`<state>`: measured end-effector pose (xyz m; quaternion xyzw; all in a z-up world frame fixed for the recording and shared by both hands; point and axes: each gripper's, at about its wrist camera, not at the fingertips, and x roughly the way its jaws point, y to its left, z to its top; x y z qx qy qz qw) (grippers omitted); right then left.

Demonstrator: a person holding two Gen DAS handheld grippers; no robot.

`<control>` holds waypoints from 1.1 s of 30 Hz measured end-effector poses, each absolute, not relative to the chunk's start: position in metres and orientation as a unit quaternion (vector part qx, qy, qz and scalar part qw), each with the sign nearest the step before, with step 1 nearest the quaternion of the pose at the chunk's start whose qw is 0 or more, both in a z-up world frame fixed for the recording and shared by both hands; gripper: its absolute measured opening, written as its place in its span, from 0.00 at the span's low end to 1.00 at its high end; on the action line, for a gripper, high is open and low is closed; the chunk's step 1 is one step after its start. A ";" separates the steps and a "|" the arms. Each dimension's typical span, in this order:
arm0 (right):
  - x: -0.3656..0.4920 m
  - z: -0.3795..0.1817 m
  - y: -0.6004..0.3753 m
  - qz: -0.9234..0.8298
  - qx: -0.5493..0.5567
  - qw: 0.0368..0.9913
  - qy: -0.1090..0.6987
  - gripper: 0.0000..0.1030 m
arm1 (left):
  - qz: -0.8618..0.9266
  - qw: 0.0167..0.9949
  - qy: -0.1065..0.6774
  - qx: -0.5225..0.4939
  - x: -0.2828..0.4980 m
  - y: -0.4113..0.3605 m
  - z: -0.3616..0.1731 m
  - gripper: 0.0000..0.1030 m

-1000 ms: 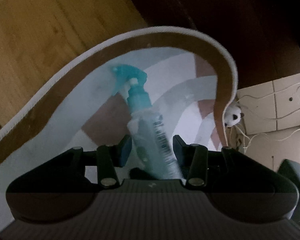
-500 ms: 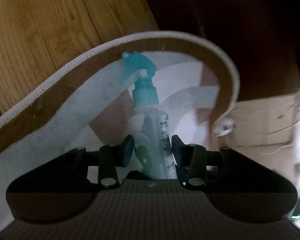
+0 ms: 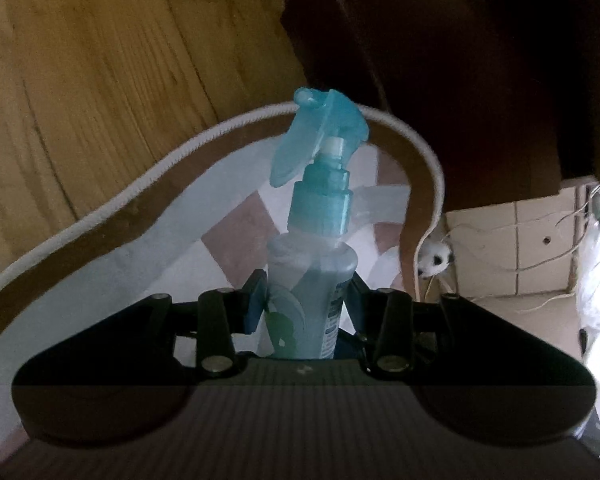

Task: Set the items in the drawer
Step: 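Lift the spray bottle upright off the rug with the left gripper, then carry the spray bottle with the left gripper toward the open drawer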

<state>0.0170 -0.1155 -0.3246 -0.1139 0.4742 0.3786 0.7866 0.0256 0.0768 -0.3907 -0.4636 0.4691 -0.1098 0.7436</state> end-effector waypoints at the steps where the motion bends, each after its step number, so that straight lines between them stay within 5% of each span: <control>1: 0.016 -0.317 -0.114 0.388 -0.117 0.785 0.468 0.48 | -0.108 0.749 0.463 -0.462 0.020 0.079 -0.382 0.40; 19: -0.059 -0.210 -0.095 0.509 -0.235 0.739 0.373 0.47 | -0.070 0.846 0.417 -0.324 -0.090 0.079 -0.233 0.40; 33: -0.077 -0.025 -0.104 0.542 -0.174 0.769 0.290 0.45 | -0.139 0.915 0.274 -0.260 -0.147 0.081 -0.058 0.43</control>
